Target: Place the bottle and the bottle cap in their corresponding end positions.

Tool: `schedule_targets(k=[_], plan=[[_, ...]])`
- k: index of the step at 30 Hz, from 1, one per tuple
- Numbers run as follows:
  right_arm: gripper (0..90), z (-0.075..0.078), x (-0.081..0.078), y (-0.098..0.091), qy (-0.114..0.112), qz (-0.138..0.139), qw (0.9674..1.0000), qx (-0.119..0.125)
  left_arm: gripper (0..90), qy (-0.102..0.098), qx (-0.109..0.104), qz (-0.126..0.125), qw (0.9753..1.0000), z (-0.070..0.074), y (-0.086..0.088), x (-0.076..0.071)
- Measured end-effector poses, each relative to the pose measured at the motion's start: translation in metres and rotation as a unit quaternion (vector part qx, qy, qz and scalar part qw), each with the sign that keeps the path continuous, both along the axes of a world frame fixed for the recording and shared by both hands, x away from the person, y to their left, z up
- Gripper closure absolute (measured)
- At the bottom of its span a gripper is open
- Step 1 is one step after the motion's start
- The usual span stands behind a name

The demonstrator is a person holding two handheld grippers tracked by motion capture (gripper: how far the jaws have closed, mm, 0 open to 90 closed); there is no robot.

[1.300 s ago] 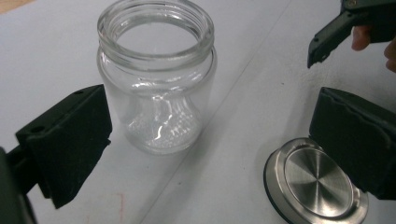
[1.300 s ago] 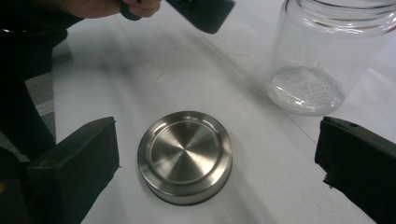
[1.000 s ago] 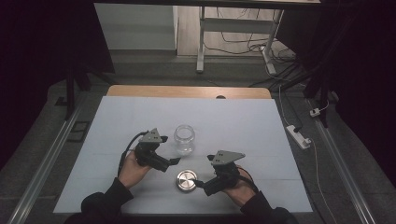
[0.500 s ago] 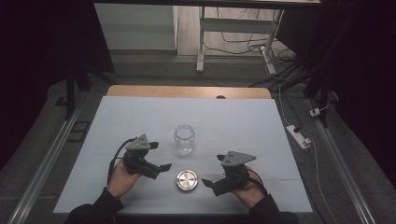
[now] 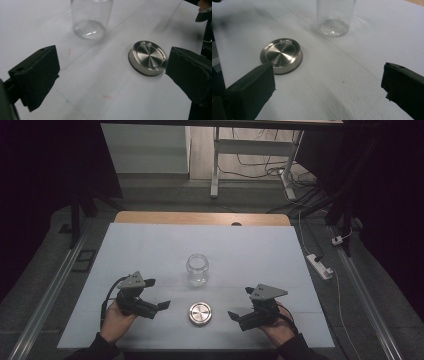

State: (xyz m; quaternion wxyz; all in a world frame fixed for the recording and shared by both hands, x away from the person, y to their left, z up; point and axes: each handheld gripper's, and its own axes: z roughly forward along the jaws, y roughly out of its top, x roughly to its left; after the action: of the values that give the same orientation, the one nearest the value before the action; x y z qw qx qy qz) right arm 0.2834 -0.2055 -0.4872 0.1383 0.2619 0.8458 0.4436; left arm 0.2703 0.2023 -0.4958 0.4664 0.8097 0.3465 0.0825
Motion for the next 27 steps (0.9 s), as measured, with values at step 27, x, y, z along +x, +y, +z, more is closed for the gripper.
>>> schedule_targets(k=[27], plan=[[0.0,-0.005,-0.012,-0.062,0.021,-0.1,0.9948,0.002,0.1,0.023,0.009,0.064,0.9977,-0.011,0.048,-0.055]])
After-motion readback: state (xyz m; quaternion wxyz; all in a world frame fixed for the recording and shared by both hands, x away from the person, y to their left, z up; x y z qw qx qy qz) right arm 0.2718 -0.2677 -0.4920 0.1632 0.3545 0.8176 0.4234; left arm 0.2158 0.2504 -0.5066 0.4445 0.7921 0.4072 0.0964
